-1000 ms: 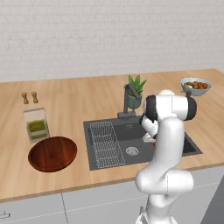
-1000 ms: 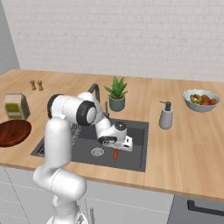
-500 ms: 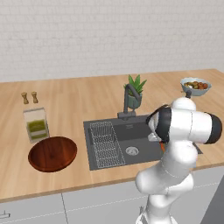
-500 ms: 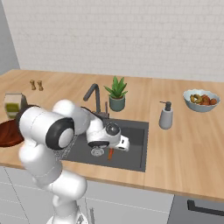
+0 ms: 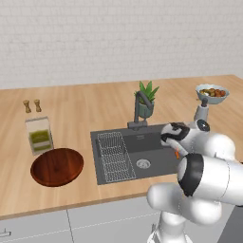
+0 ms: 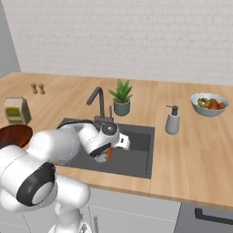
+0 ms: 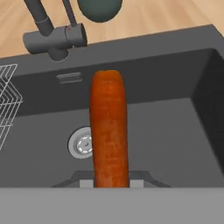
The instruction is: Pick the carrot from the sink and place it in the bowl. Then pick the bowl and place it in the microwave. Then close the microwave door and press the start button.
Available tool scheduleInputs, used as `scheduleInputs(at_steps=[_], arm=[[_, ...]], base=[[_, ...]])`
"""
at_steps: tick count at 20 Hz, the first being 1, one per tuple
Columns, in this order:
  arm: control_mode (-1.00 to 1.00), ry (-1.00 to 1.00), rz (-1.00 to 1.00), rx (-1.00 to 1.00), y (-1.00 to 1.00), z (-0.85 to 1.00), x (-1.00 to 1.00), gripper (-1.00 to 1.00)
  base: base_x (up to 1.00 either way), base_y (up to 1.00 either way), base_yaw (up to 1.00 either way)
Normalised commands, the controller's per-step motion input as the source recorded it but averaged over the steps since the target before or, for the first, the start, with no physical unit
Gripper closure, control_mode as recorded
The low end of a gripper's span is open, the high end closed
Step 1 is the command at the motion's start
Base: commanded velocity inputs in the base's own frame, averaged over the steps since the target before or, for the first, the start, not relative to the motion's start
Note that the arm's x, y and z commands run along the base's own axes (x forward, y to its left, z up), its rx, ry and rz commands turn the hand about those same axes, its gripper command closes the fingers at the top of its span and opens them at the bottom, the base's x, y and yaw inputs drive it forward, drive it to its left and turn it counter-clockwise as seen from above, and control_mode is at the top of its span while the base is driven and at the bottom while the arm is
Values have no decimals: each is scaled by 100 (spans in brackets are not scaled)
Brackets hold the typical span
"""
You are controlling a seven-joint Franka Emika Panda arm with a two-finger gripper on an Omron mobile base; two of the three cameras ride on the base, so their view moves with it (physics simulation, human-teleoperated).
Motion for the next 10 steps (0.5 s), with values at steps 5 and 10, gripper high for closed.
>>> scheduleInputs(at_steps=[5,10], arm=[[-100,4,0,1,-16,100,-13,100],[-100,0,0,2,-14,96,-55,100]], base=[[0,0,0],[0,0,0]])
